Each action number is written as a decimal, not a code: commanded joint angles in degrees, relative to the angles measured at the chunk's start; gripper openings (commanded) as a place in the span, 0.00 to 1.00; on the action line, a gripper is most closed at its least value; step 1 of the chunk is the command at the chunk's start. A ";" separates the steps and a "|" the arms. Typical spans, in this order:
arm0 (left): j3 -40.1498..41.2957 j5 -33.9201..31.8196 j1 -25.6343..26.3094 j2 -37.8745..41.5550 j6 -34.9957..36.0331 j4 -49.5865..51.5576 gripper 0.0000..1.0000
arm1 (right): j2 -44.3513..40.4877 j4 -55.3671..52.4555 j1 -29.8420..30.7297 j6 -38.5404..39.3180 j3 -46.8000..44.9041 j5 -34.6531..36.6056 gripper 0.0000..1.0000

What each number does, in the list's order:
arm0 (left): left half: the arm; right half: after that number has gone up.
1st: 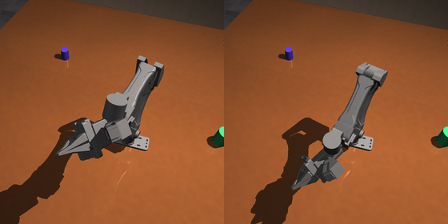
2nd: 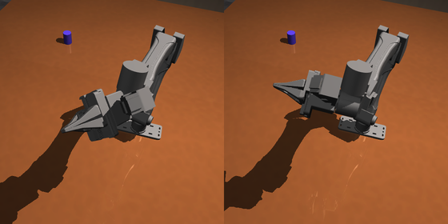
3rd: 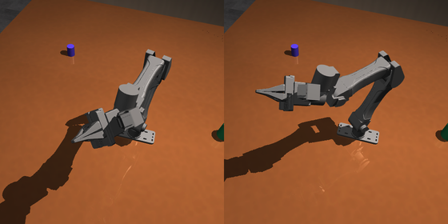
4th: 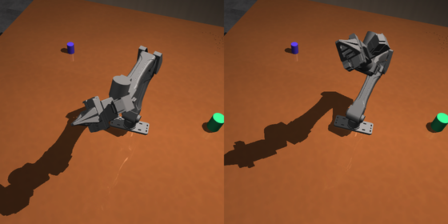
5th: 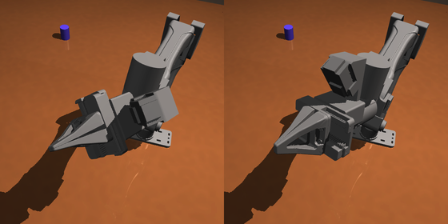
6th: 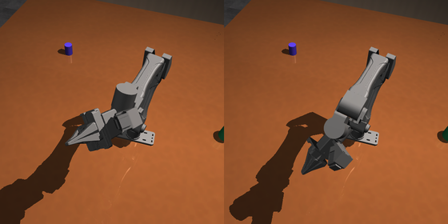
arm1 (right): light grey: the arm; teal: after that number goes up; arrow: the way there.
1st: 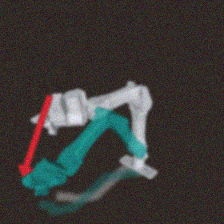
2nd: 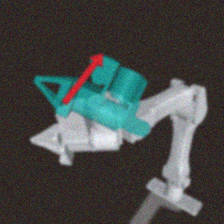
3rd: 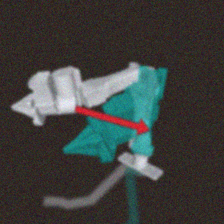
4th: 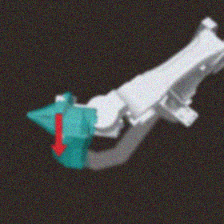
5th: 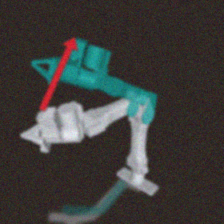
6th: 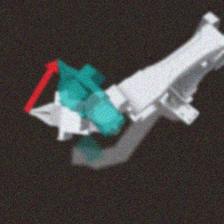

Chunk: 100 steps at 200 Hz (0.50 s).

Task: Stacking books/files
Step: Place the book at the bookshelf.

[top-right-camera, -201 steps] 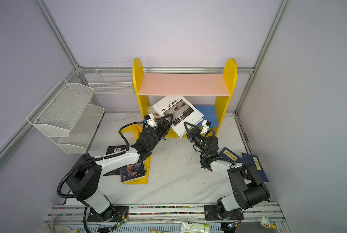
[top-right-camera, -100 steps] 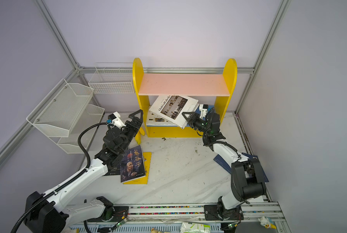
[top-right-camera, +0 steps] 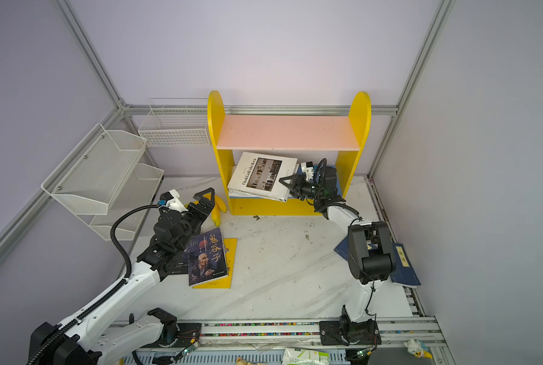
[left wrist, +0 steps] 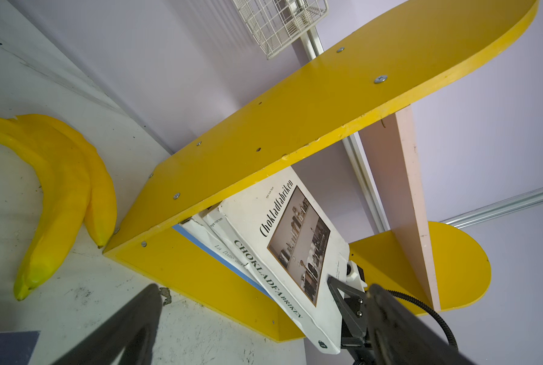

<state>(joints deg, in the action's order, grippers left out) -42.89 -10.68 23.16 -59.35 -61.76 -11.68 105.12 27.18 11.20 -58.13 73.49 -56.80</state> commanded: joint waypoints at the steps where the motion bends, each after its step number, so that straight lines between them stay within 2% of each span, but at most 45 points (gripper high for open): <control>1: 0.15 6.50 -1.08 -2.52 2.47 -3.89 1.00 | -0.66 1.47 -0.43 0.73 1.04 -3.36 0.40; 48: -3.18 19.64 -2.76 -11.45 1.56 -11.97 0.99 | -2.28 2.00 -1.48 -0.29 0.11 -5.65 0.42; 75: -3.99 22.20 -2.91 -14.69 1.74 -16.80 1.00 | -2.81 2.52 -1.54 -1.20 -0.52 -6.37 0.42; 100: -4.00 22.74 -2.94 -17.67 -0.27 -21.27 1.00 | -3.42 9.73 -1.56 -6.69 -3.50 -7.84 0.42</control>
<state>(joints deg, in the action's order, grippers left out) -42.96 8.64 20.62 -75.59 -61.43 -23.73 104.60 28.99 9.89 -59.96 72.05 -61.54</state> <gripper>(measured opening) 0.996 0.418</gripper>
